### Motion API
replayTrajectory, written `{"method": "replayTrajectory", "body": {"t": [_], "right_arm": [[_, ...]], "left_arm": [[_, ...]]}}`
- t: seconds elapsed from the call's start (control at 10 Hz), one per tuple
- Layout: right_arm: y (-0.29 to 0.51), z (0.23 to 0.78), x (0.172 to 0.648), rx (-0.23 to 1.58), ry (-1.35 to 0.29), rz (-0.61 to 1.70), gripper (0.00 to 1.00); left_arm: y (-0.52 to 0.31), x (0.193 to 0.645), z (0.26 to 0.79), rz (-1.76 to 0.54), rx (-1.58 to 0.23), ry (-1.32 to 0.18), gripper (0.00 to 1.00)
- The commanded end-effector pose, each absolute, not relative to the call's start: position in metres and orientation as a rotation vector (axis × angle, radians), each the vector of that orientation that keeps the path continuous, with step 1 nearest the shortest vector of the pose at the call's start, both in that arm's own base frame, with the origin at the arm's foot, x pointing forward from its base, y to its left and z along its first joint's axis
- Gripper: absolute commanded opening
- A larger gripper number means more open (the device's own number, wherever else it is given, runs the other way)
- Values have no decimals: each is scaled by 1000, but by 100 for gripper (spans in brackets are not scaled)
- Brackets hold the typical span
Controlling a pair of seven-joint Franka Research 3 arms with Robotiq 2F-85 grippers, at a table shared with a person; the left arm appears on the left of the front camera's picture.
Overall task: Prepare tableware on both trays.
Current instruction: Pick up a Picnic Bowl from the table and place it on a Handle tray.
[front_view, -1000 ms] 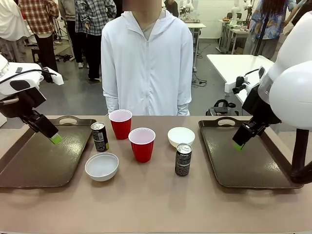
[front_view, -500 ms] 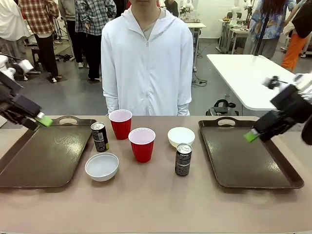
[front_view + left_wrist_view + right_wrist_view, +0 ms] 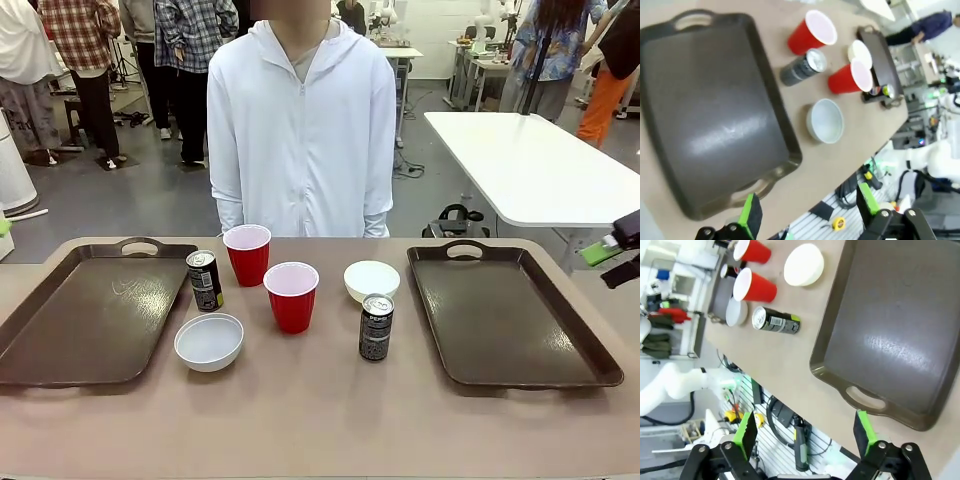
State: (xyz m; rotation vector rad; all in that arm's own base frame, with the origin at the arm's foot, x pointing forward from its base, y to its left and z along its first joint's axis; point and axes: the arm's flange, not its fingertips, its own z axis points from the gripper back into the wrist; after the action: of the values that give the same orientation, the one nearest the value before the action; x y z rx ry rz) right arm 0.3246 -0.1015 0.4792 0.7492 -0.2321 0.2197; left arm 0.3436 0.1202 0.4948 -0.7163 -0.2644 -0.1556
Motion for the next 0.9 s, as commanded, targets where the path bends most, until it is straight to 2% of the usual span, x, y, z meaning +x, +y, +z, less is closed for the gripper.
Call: {"method": "replayTrajectory", "body": {"t": [0.0, 0.3, 0.4, 0.8], "right_arm": [[-114, 486, 315, 790, -273, 196, 100], [-125, 484, 311, 814, -280, 159, 100], [-124, 484, 314, 828, -278, 179, 100], [-128, 485, 309, 797, -265, 145, 100]], "left_arm": [[141, 343, 493, -128, -753, -285, 100], [160, 330, 495, -81, -783, -326, 100], [141, 327, 501, -85, -777, -335, 100], [156, 331, 491, -67, -745, -300, 100]]}}
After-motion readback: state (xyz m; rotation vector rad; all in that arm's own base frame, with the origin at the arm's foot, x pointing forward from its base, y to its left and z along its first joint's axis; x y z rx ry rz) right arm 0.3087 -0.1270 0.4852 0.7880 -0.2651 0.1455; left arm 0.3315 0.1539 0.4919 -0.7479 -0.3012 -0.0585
